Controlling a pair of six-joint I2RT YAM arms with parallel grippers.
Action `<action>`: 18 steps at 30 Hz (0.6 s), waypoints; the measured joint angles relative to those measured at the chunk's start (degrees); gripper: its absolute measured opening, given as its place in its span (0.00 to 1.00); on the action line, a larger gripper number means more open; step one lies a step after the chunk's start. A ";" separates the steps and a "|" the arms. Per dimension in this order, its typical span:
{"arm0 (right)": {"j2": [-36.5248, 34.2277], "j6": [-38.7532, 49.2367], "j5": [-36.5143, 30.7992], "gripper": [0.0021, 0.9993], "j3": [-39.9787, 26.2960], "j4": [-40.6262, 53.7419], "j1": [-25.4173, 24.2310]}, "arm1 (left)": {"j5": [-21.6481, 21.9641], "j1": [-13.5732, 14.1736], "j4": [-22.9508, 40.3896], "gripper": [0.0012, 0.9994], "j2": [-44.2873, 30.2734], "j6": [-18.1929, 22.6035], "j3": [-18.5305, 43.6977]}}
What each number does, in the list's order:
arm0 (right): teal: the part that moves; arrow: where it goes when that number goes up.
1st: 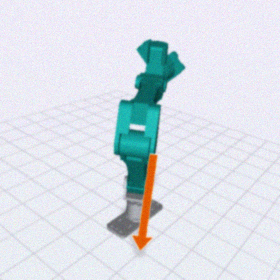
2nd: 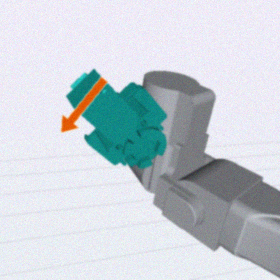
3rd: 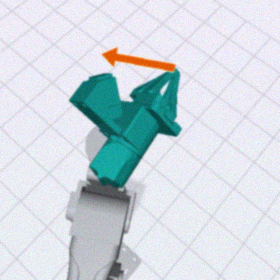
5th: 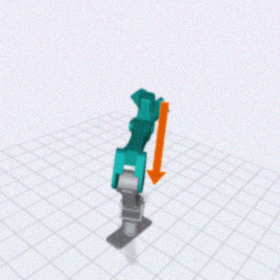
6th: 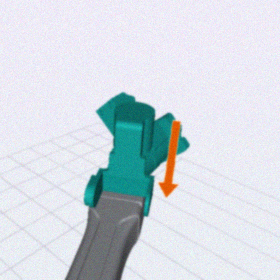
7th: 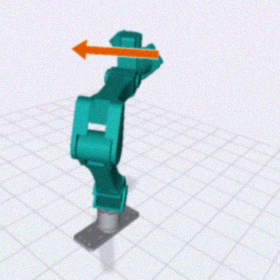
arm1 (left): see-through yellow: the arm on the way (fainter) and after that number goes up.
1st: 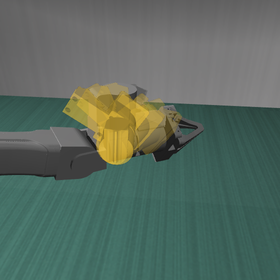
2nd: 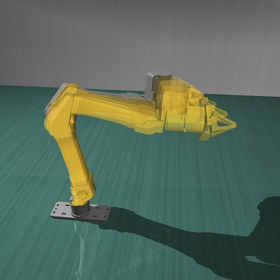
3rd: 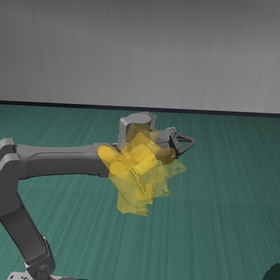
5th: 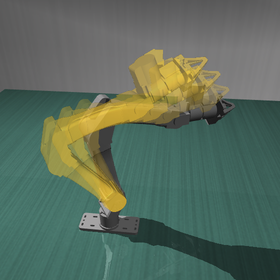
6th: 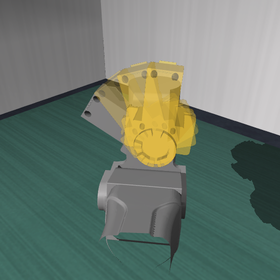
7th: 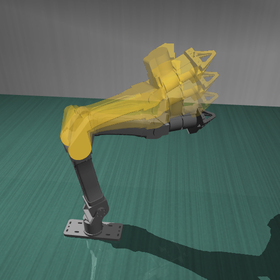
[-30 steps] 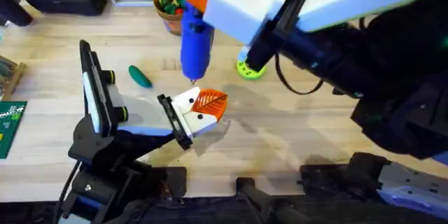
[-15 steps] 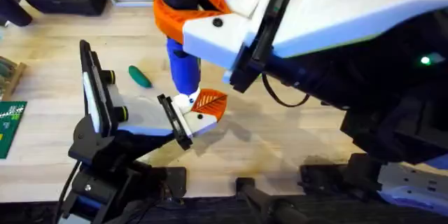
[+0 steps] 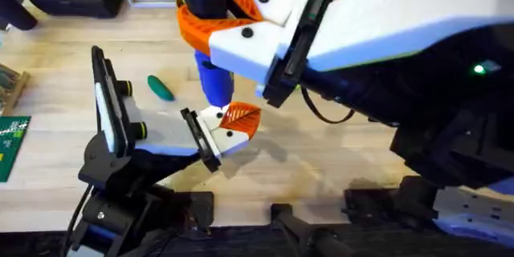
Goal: Pick up the gripper from the table and insert it into the empty holder that is missing its gripper. Then pick up a screw, insert it into the mounting hole, and use the screwdriver to tighten it. Finally, clean up the table by picking up the vegetable and placing it into the bucket.
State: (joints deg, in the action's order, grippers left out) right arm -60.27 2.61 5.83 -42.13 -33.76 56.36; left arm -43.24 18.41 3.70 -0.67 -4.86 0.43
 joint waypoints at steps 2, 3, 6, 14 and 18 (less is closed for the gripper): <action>0.00 -0.03 0.01 0.03 0.00 0.02 0.00 | -0.02 0.00 0.00 0.00 -0.01 -0.01 0.00; 0.00 -0.04 0.00 0.03 0.00 0.02 0.00 | 0.00 0.00 0.00 0.00 -0.02 -0.01 0.00; 0.00 -0.04 0.01 0.03 0.00 -0.02 0.00 | -0.02 0.00 0.00 0.00 -0.01 -0.01 0.00; 0.00 -1.33 0.02 0.03 0.00 0.09 0.11 | 0.00 0.00 0.00 0.00 0.00 -0.02 0.00; -0.14 -1.35 0.31 0.03 0.02 -0.20 0.11 | -0.02 0.00 0.00 0.00 0.00 -0.02 0.00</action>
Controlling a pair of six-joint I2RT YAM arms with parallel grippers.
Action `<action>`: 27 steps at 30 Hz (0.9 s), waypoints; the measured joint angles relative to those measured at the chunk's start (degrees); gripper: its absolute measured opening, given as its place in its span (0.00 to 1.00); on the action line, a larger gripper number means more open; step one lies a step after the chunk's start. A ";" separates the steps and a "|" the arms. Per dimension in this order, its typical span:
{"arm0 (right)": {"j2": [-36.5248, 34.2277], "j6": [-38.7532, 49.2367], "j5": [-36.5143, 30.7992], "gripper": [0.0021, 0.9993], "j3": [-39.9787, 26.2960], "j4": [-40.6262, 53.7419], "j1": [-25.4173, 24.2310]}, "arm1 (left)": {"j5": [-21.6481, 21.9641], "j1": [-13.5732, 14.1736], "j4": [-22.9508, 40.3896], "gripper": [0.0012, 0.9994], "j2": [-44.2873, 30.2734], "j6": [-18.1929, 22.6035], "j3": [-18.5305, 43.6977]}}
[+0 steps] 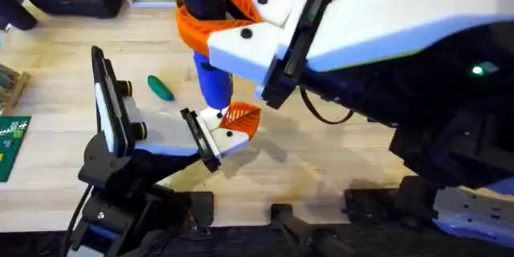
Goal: Pick up the gripper from the table and insert it into the empty holder that is missing its gripper. Then pick up a screw, insert it into the mounting hole, and use the screwdriver to tighten it. Finally, clean up the table by picking up the vegetable and placing it into the bucket.
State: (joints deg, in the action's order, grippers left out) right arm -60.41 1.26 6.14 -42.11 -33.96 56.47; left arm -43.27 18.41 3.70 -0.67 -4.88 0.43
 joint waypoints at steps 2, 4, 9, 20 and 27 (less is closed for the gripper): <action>-0.56 -0.10 0.66 0.03 0.00 -0.53 0.04 | 0.00 0.00 0.00 0.00 0.00 0.00 0.00; -1.32 -0.19 1.26 0.03 0.00 -0.71 0.10 | 0.01 0.00 0.01 0.00 -0.01 0.00 0.00; -1.70 -0.17 1.67 0.03 0.00 -1.13 0.15 | -0.02 0.00 0.02 0.00 -0.02 0.00 0.00; -1.59 0.57 1.89 0.03 0.00 -1.54 0.15 | 0.00 0.00 0.02 0.00 -0.02 0.00 0.00; 0.17 1.71 1.87 0.03 0.15 -1.48 0.13 | 0.00 0.00 0.00 0.00 0.00 0.00 0.00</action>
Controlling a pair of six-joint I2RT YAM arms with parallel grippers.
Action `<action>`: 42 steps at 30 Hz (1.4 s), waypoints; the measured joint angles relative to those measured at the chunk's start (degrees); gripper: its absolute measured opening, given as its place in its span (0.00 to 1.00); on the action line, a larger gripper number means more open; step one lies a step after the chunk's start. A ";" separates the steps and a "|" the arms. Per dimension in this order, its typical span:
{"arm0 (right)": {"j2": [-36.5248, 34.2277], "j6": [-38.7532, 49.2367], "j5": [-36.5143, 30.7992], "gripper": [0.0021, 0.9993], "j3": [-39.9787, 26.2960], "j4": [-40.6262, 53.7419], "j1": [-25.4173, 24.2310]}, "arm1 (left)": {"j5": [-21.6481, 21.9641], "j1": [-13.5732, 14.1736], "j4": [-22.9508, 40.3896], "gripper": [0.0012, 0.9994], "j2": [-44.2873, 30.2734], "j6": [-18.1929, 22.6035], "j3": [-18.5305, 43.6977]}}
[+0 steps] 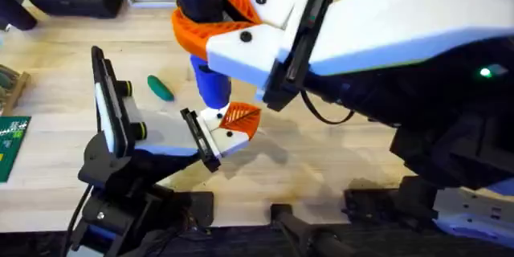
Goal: Pick up the gripper from the table and insert it into the empty holder that is missing its gripper. Then pick up a screw, insert it into the mounting hole, and use the screwdriver to tighten it. Finally, clean up the table by picking up the vegetable and placing it into the bucket.
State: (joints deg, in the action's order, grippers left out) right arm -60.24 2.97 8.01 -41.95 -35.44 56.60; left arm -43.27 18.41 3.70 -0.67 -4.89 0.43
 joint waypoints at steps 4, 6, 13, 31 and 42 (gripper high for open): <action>0.04 0.06 0.02 0.03 0.02 0.57 0.00 | 0.00 0.00 0.00 0.00 -0.02 0.00 0.00; 0.04 0.04 0.02 0.03 0.02 0.78 0.00 | 0.00 0.00 0.02 0.00 0.00 0.00 0.00; 0.03 -0.18 0.46 0.03 0.02 0.90 0.00 | 0.00 0.00 0.01 0.00 0.00 0.00 0.00; -1.25 -1.27 0.66 0.03 0.02 0.77 0.02 | 0.00 0.00 0.00 0.00 0.00 0.00 0.00; -1.49 -1.25 0.66 0.03 0.02 0.66 0.02 | 0.00 0.00 0.02 0.00 -0.02 0.00 0.00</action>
